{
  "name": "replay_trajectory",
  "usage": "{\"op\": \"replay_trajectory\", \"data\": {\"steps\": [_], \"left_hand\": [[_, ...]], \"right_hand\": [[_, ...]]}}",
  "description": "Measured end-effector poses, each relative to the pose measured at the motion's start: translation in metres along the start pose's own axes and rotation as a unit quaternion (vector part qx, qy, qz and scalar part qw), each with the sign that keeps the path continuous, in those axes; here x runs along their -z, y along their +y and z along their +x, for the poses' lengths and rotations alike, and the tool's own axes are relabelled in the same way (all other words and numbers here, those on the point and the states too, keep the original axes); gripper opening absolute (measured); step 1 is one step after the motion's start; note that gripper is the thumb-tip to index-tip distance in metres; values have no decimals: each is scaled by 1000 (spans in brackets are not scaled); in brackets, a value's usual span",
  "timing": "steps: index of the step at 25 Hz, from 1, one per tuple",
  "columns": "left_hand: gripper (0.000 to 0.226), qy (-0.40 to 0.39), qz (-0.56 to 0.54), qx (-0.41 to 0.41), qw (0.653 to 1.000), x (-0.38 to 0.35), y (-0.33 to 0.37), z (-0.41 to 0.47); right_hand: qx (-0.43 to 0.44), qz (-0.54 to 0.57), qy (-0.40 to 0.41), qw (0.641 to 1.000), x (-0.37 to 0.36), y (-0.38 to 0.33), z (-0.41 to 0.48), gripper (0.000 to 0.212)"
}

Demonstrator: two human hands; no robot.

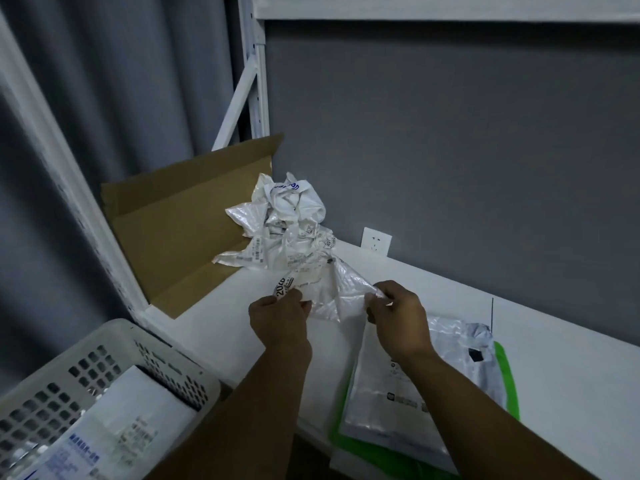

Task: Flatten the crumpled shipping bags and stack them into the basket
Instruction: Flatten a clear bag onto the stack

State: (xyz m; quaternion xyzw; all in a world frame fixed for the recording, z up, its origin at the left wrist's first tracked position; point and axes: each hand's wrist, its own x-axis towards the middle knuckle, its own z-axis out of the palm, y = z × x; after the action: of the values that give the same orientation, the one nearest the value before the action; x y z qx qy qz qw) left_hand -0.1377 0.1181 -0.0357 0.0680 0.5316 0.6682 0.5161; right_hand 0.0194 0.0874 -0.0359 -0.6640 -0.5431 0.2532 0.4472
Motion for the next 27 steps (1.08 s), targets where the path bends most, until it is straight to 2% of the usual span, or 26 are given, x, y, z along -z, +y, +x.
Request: {"op": "replay_trajectory", "data": {"steps": [5,9,12,15,17,20,23,27], "left_hand": [[25,-31,-29,25,999,-21,-23,-3],[48,-51,-22,16,998,-31,-35,4],[37,-70,24,2,997,-35,-39,12],[30,-56,114,-30,991,-32,-35,13],[18,-36,172,-45,984,-31,-28,13],[3,-12,154,0,988,-33,-19,5],[4,-77,44,108,990,-37,-23,-15],[20,-132,62,140,979,-43,-35,-35]], "right_hand": [[-105,134,50,984,-2,20,-3,16],[-159,187,63,967,-9,14,7,13],[-186,228,92,951,2,24,21,19],[-211,260,125,934,21,37,30,25],[-219,269,142,927,31,41,33,11],[-222,275,144,924,40,40,31,22],[-234,322,138,907,45,38,27,23],[-236,384,121,885,47,32,23,23]]}}
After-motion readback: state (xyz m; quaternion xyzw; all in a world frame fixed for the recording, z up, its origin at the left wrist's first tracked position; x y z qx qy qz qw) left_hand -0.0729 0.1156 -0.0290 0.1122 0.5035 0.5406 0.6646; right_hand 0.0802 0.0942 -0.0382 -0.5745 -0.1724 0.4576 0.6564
